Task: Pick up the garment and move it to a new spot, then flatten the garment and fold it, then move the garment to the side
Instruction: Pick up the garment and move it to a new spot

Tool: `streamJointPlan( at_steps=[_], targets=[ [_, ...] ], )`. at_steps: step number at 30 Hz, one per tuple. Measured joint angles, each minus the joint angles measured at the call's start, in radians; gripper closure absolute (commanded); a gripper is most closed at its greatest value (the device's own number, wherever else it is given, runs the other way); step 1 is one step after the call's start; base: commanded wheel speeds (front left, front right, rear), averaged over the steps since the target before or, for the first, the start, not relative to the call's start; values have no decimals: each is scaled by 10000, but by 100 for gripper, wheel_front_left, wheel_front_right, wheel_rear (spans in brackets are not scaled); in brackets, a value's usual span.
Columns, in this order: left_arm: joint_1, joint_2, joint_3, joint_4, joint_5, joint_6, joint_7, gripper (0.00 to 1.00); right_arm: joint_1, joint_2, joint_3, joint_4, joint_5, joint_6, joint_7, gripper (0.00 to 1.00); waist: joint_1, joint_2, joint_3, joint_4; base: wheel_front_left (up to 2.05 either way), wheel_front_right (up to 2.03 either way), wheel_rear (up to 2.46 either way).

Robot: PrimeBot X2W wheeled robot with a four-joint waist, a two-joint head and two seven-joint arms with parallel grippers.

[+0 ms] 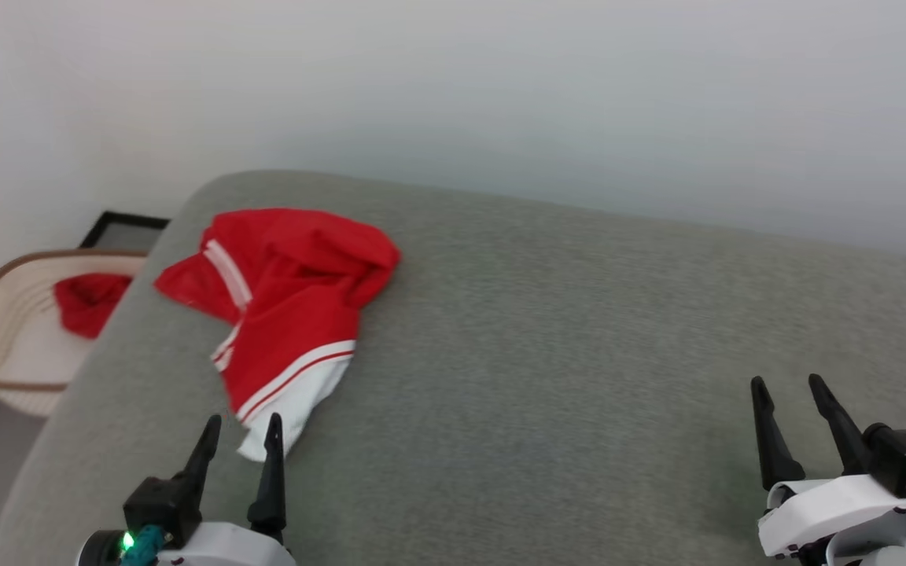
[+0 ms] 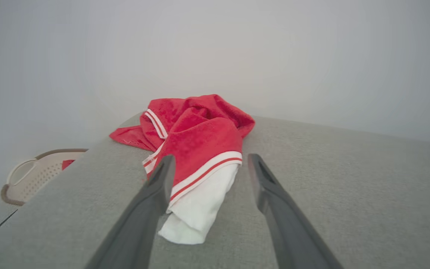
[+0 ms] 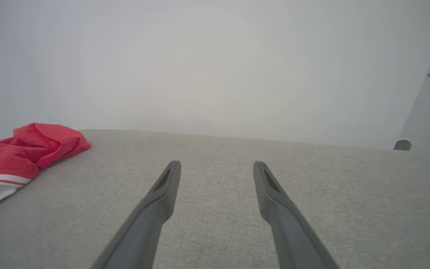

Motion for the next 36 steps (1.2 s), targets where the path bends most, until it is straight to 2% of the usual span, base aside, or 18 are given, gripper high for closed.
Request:
streamJointPlan(
  at_steps=[12, 20, 24, 30, 33, 36],
  targets=[
    [576, -98, 288, -192, 132, 61, 0, 0, -16, -67, 963, 67, 353, 0, 0, 0, 0, 0, -122, 2234, 0, 0, 0],
    [1340, -130, 1126, -1319, -320, 577, 0, 0, -1363, -138, 2771, 652, 625, 2, -23, 0, 0, 0, 10, 3523, 0, 0, 0],
    [1753, -142, 1216, -1841, -742, 936, 0, 0, -2064, -226, 3624, 1007, 989, 4, -23, 0, 0, 0, 275, 3820, -12, -12, -12],
    [2131, -151, 771, -2353, -1103, 1417, 0, 0, -2280, -458, 4054, 1135, 1459, 4, -23, 0, 0, 0, 467, 4000, -15, -15, -15],
    [2221, -157, 631, -2439, -1112, 1513, 0, 0, -2273, -558, 4077, 1080, 1538, 4, -23, 0, 0, 0, 446, 3988, 0, 0, 0],
    [2173, -157, 518, -2410, -1104, 1432, 0, 0, -2205, -589, 3933, 991, 1580, 4, -23, 0, 0, 0, 396, 3949, 0, 0, 0]
  ],
)
